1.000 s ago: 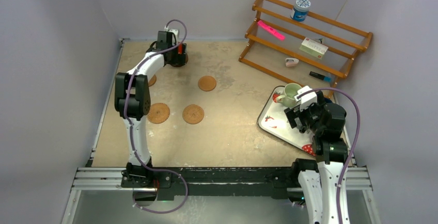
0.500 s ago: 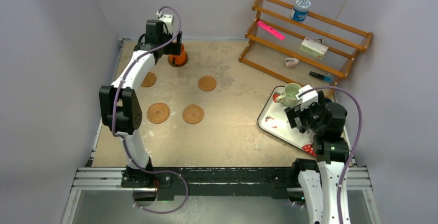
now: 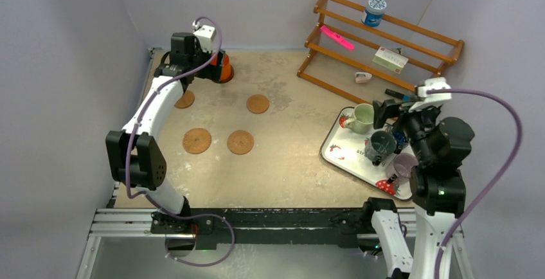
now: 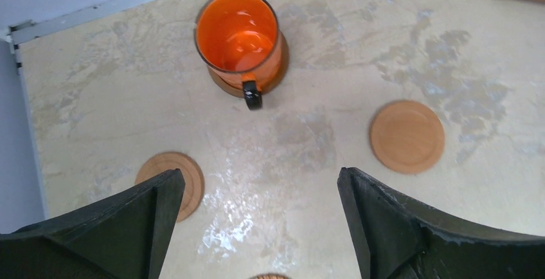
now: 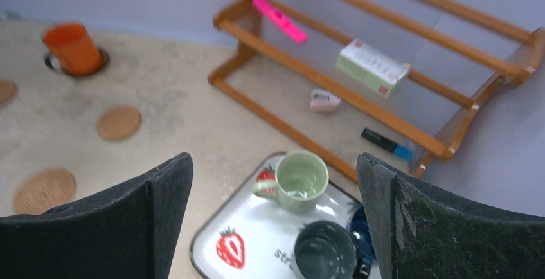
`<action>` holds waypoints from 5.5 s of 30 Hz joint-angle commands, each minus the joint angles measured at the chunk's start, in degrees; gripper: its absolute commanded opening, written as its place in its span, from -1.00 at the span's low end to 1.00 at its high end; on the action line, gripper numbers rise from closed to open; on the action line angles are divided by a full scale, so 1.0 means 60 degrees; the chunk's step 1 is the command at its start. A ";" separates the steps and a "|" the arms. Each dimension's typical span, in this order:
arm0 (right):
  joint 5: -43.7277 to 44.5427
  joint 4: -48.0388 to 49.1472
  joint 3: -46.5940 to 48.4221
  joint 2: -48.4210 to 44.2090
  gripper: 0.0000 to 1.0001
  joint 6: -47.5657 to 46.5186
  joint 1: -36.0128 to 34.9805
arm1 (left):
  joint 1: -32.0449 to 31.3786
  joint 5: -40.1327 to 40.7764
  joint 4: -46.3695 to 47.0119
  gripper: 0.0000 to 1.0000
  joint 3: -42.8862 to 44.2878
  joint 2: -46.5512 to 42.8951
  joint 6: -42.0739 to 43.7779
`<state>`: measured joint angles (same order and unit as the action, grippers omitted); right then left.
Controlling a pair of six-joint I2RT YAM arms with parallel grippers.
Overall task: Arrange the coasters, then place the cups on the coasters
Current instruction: Pick up the cup from the tray.
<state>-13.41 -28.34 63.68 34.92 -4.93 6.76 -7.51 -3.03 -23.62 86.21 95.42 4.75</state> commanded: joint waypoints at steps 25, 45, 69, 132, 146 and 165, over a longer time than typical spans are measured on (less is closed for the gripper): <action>-0.2318 0.0778 0.2221 0.0450 0.98 0.4180 -0.0029 | 0.0065 -0.3033 -0.0124 0.98 -0.1769 -0.2326 0.1069; -0.3625 0.0043 -0.0852 0.0283 0.98 -0.1859 -0.0032 | 0.0065 -0.0648 0.1983 1.00 -0.5116 -0.5395 0.1961; -0.2132 0.0399 -0.0799 0.3131 0.98 -0.4494 -0.0030 | 0.0051 -0.4059 0.1539 1.00 -0.5763 -0.5615 0.2615; -0.1446 0.3120 -0.0933 0.8074 0.98 -0.2170 0.0927 | -0.0243 -0.4578 0.1288 1.00 -0.5726 -0.4814 0.2984; -0.1798 0.2750 -0.0901 0.8200 0.98 -0.2435 0.0937 | -0.0286 -0.4564 0.1290 1.00 -0.5717 -0.4755 0.2992; -0.1484 0.2665 -0.0989 0.8419 0.98 -0.2615 0.0929 | -0.0317 -0.4509 0.1289 1.00 -0.5715 -0.4706 0.3016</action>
<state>-23.27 -11.38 56.03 85.08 -19.40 12.40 -9.15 -29.26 -16.43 51.64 66.81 22.11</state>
